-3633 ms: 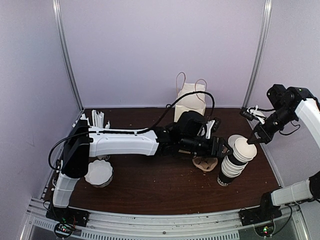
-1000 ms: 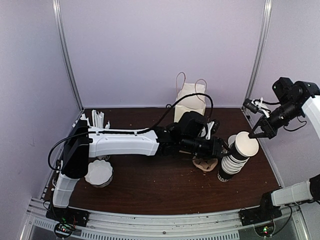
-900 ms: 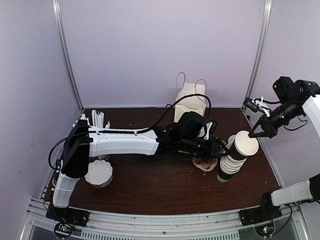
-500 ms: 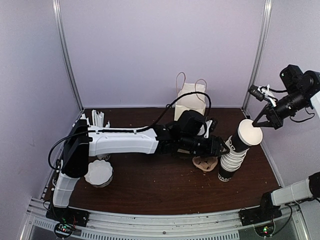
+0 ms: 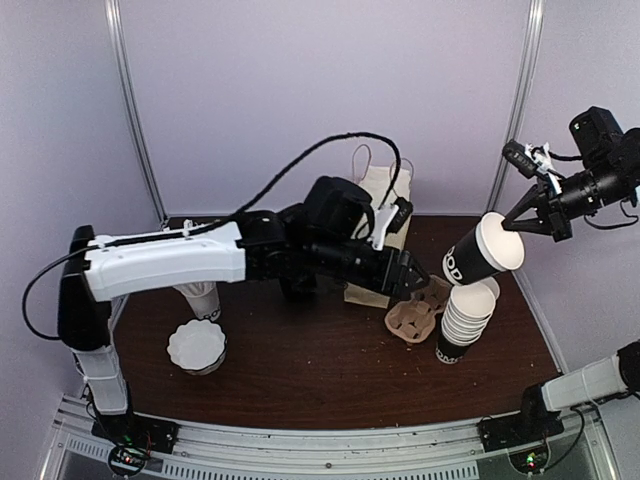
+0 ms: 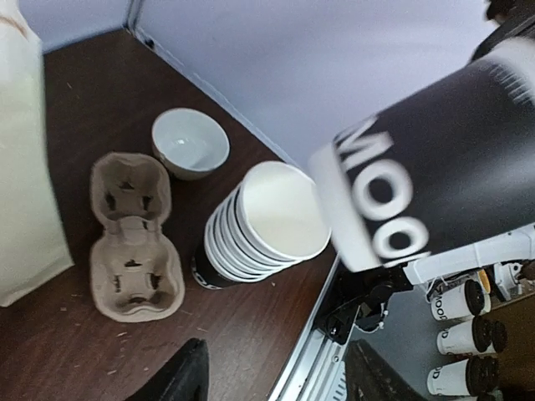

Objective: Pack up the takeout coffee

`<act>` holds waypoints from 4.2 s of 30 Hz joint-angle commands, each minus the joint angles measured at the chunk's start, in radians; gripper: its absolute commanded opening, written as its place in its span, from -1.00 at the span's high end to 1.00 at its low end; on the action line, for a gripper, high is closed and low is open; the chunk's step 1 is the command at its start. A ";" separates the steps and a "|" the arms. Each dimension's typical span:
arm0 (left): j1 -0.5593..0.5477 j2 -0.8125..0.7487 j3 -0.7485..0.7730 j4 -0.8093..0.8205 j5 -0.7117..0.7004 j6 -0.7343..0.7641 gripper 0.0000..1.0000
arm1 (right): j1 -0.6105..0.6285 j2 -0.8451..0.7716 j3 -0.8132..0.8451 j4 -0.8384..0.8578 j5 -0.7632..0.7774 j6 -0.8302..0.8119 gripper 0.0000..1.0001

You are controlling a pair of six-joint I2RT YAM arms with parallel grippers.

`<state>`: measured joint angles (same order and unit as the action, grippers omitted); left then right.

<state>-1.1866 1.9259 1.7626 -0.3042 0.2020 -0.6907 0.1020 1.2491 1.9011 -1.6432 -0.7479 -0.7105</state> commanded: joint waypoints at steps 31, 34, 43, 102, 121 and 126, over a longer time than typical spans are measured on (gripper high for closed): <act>0.076 -0.727 -0.398 -0.324 -0.765 0.382 -0.33 | 0.907 0.628 -0.254 0.597 0.411 0.238 1.00; 0.074 -0.723 -0.408 -0.313 -0.754 0.384 -0.34 | 0.907 0.662 -0.243 0.588 0.416 0.238 0.98; 0.078 -0.689 -0.401 -0.312 -0.724 0.401 -0.39 | 0.900 0.622 -0.167 0.490 0.397 0.242 0.22; 0.141 -0.595 -0.428 -0.207 -0.636 0.490 -0.42 | 0.366 -0.093 -0.637 0.167 0.630 -0.046 1.00; 0.157 -0.586 -0.458 -0.182 -0.593 0.481 -0.43 | -0.089 0.082 -0.563 0.373 0.704 -0.130 1.00; 0.157 -0.606 -0.470 -0.190 -0.587 0.471 -0.43 | -0.179 0.222 -0.454 0.449 0.691 -0.091 1.00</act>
<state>-1.0393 1.3426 1.3075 -0.5388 -0.4019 -0.2108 -0.0250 1.3960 1.3602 -1.3006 -0.0666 -0.8307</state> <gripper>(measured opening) 0.713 0.016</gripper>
